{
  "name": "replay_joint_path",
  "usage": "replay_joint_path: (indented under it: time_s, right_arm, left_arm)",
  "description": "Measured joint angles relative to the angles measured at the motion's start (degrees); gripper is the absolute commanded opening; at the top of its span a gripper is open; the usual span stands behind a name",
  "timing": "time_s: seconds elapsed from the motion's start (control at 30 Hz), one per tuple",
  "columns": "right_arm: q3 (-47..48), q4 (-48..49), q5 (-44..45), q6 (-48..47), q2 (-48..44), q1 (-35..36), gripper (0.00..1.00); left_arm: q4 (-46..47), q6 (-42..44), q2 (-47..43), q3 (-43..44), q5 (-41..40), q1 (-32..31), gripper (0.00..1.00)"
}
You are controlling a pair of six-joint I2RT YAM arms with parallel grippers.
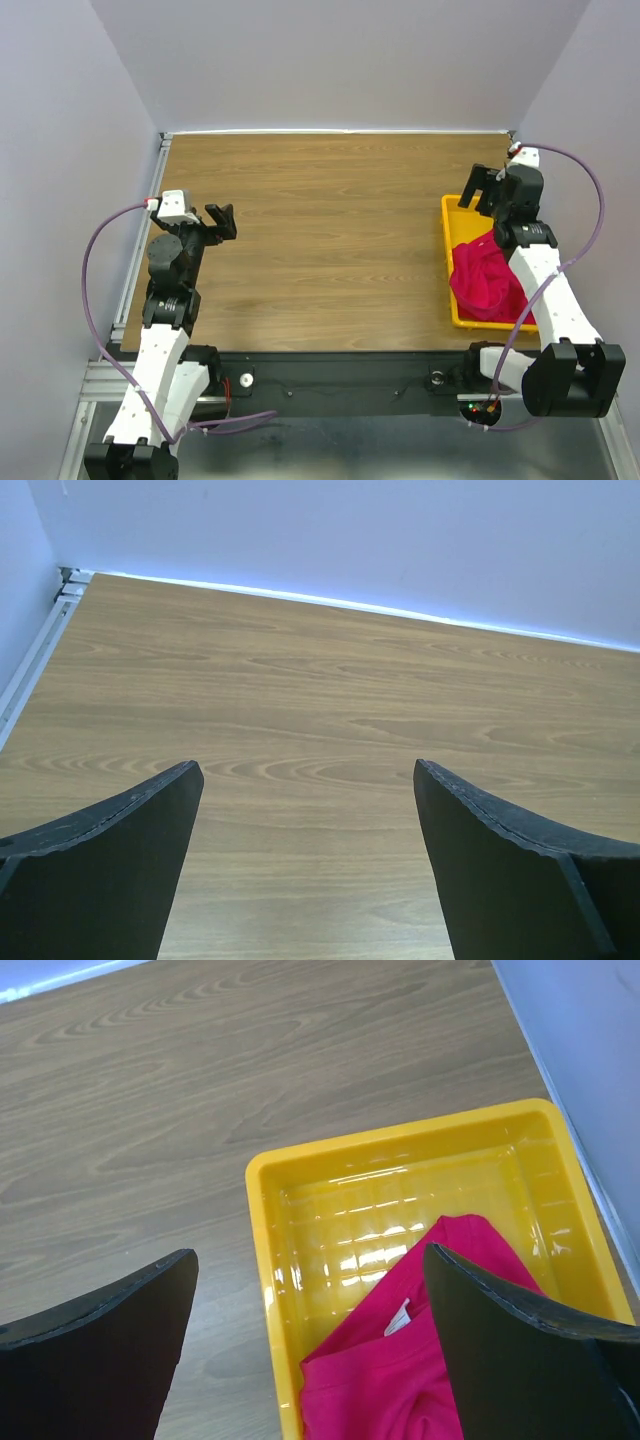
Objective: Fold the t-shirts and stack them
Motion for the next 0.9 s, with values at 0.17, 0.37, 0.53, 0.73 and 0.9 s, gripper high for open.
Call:
replay_joint_path:
  time_s: [0.17,0.37,0.53,0.73,0.9]
  right_arm:
    - [0.13,-1.03,-8.74,-9.31,-0.04,-0.02,1.00]
    - [5.84,-11.54,-25.79,-24.41,4.79,0.02,1.00]
    - [10.56,-18.34,-29.44,-25.31,11.37,-0.13,0.98]
    - [10.49,-26.21,-27.61,-25.81,15.69,-0.42,0.87]
    - [10.29,-29.77,-22.49,-24.96,15.69,-0.63,0.79]
  left_arm:
    - [0.02,0.00,0.52,0.00,1.64,-0.02,0.98]
    - [0.35,-0.02,1.05,0.00,3.08,-0.17,0.99]
    - [0.35,-0.02,1.07,0.00,3.93,-0.31,0.99]
    - [0.35,-0.02,0.94,0.00,4.50,-0.94,0.99]
    - [0.35,-0.02,0.94,0.00,4.57,-1.09,0.99]
